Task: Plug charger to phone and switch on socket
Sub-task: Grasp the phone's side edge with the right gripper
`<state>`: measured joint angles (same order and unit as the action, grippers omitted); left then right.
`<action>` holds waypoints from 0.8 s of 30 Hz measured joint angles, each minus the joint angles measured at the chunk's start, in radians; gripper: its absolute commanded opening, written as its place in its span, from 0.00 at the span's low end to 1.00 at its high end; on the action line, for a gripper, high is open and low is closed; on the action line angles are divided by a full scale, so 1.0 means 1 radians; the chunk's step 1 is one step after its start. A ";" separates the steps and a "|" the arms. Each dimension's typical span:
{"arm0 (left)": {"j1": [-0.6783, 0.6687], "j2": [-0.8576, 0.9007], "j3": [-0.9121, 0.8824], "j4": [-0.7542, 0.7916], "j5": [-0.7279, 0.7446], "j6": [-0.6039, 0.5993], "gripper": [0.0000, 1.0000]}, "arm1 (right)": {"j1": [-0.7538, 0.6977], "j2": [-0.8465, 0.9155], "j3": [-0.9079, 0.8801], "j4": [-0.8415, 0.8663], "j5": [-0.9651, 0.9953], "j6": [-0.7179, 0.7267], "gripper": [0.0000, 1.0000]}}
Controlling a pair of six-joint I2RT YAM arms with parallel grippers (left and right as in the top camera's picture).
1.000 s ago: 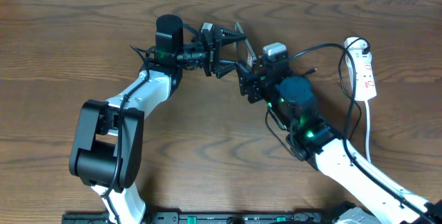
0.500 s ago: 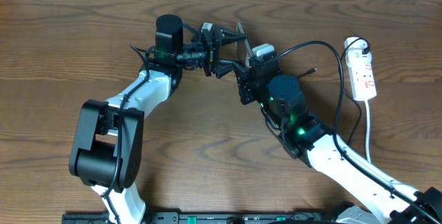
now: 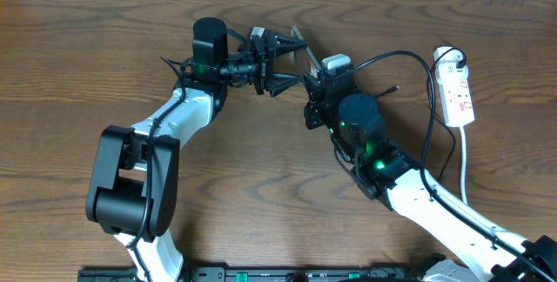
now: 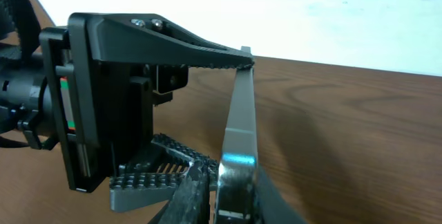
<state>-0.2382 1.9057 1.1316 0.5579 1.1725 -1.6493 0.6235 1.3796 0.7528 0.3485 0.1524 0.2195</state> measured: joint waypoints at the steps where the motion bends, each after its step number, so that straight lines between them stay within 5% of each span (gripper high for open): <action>1: 0.000 0.000 0.000 0.000 0.000 0.000 0.66 | -0.001 0.000 0.000 0.000 0.002 0.002 0.08; 9: 0.001 0.000 0.000 0.000 0.003 0.000 0.91 | -0.001 0.000 0.000 -0.007 0.001 0.006 0.01; 24: -0.005 0.000 0.000 0.001 0.006 0.121 1.00 | 0.003 -0.064 0.000 -0.092 0.047 0.015 0.01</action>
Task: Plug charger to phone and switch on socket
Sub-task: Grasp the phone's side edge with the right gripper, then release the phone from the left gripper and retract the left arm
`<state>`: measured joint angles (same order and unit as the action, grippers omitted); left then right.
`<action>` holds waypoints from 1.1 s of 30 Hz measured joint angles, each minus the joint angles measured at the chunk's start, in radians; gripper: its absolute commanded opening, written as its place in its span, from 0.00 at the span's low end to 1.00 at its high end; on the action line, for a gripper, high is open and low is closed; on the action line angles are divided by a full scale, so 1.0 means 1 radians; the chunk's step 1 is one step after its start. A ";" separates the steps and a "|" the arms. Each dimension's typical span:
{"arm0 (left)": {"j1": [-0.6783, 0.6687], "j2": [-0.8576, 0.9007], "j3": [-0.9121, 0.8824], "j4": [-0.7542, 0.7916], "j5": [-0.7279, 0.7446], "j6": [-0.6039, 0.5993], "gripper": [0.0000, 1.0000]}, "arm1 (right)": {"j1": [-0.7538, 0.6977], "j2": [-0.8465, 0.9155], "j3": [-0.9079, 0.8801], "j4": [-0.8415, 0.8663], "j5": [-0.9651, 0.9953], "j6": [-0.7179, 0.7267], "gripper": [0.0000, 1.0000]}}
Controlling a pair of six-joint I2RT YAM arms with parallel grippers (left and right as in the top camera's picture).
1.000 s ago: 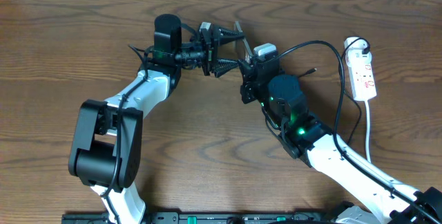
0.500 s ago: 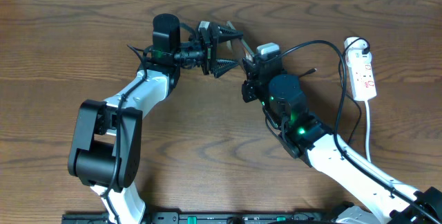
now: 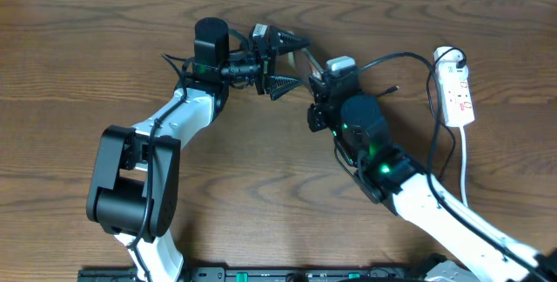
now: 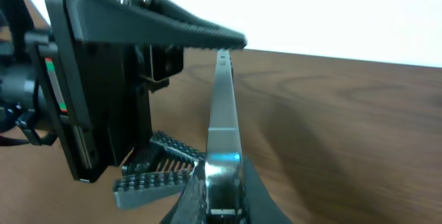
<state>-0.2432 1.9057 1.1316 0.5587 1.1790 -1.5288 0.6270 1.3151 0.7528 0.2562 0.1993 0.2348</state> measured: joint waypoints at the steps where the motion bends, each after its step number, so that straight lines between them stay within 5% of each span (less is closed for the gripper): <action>1: 0.000 0.000 0.000 0.005 -0.001 0.016 0.99 | 0.000 -0.024 0.000 -0.027 0.013 0.003 0.01; 13: 0.000 0.000 0.000 0.272 -0.008 0.097 1.00 | 0.001 -0.272 0.000 -0.358 0.134 0.100 0.01; 28: 0.000 -0.109 0.000 0.272 -0.040 0.145 1.00 | 0.001 -0.430 0.000 -0.631 0.143 0.203 0.01; 33: 0.000 -0.255 0.001 0.138 -0.066 0.229 1.00 | 0.001 -0.430 0.000 -0.654 0.142 0.231 0.01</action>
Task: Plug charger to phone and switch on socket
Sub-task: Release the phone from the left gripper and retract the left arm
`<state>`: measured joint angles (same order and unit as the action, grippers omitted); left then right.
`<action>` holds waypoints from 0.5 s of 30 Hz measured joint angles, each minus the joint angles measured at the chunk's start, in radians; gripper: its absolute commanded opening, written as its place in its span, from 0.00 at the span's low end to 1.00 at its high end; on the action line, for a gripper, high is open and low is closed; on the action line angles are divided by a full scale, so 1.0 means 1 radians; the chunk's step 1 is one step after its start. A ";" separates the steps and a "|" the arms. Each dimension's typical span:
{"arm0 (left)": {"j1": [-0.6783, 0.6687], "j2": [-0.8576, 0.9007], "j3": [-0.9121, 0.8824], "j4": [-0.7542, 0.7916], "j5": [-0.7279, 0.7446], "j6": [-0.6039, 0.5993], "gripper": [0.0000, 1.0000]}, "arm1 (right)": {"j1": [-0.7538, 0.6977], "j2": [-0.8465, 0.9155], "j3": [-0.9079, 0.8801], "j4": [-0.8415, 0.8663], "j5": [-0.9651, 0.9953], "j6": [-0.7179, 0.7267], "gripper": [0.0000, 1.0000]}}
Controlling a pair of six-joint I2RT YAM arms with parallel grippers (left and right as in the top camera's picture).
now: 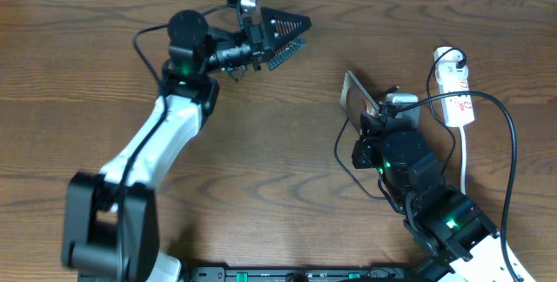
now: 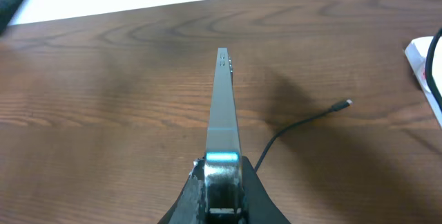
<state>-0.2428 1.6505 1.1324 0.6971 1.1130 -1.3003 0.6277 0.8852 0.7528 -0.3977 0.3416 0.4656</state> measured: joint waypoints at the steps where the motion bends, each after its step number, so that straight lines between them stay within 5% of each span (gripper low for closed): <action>1: 0.000 -0.026 0.000 -0.049 -0.006 0.024 1.00 | 0.000 0.000 0.000 0.000 0.000 0.003 0.01; 10: 0.000 -0.293 0.003 -0.797 -0.289 0.377 1.00 | 0.000 -0.024 0.000 -0.026 -0.011 0.022 0.01; 15: 0.000 -0.470 0.003 -1.070 -0.513 0.533 1.00 | 0.000 -0.053 0.002 -0.072 -0.022 0.082 0.01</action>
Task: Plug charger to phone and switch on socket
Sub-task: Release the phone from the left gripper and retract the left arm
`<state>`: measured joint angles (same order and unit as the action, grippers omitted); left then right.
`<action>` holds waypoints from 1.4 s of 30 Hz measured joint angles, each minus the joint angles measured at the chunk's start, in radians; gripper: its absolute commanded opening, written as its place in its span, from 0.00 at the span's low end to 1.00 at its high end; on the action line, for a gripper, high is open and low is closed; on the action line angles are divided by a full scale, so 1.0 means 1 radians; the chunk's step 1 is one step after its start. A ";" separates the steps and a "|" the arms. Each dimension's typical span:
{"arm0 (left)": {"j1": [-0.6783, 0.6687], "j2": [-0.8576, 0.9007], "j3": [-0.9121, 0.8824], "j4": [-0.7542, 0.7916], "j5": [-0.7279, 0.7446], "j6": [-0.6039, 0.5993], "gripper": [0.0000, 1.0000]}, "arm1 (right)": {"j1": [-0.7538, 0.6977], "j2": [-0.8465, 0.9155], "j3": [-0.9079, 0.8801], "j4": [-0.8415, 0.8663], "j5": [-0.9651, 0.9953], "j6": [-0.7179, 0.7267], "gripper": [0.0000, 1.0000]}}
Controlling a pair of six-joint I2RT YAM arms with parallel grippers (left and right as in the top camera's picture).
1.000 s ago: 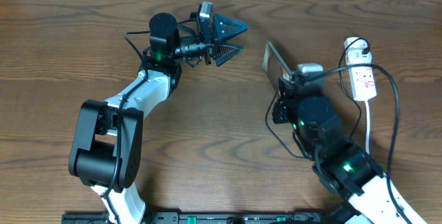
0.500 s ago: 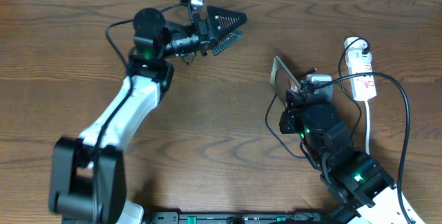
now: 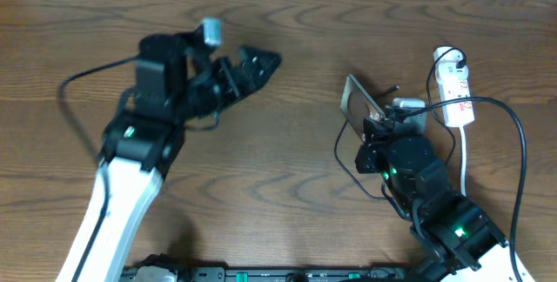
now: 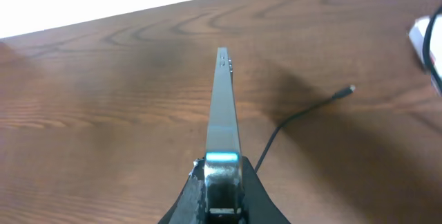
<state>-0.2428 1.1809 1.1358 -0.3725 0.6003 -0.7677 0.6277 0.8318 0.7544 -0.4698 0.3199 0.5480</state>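
Observation:
A thin grey phone (image 4: pixel 222 106) stands edge-on in my right gripper (image 4: pixel 222 177), which is shut on its lower end. From overhead the phone (image 3: pixel 358 97) juts up and left from the right gripper (image 3: pixel 374 120). The black charger cable (image 4: pixel 290 124) lies on the table to the phone's right, its free plug tip (image 4: pixel 351 88) apart from the phone. The white socket strip (image 3: pixel 455 86) lies at the far right with a plug in its top end. My left gripper (image 3: pixel 254 62) is far left of the phone, empty and motion-blurred.
The brown wooden table (image 3: pixel 287 160) carries the cable, which loops round the right arm (image 3: pixel 435 204) to the strip. A white wall lies beyond the table's far edge. The left arm (image 3: pixel 130 143) crosses the left half.
The left arm has drawn back down and to the left, with its gripper now lower. The right gripper still holds the phone in nearly the same place near the cable tip.
Both grippers met at the table's middle with the phone between them, the left one gripping its top. Then the left jaws stood open around it. Then the right gripper held the phone alone at the right by the cable, and the left arm has withdrawn.

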 measured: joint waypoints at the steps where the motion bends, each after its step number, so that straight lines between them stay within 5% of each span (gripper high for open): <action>1: 0.000 -0.035 0.000 -0.044 -0.047 0.027 1.00 | 0.000 -0.002 0.001 -0.023 -0.010 0.036 0.01; 9: 0.000 -0.217 0.002 -0.354 -0.380 0.164 1.00 | 0.000 0.085 -0.002 -0.039 -0.063 0.159 0.01; 16: 0.000 -0.344 0.002 -0.508 -0.574 0.193 1.00 | 0.000 0.266 -0.015 0.245 -0.143 0.214 0.01; 25: 0.000 -0.419 0.002 -0.655 -0.640 0.196 1.00 | -0.001 0.431 -0.016 0.590 -0.333 0.286 0.01; 32: 0.000 -0.477 0.002 -0.794 -0.678 0.170 1.00 | -0.081 0.499 -0.016 0.621 -0.500 0.348 0.01; 42: 0.000 -0.700 0.001 -0.795 -0.708 0.143 1.00 | -0.304 0.499 -0.048 0.686 -0.773 0.358 0.01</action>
<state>-0.2428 0.4808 1.1366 -1.1679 -0.1074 -0.6243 0.3237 1.3308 0.7059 0.2157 -0.4530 0.9062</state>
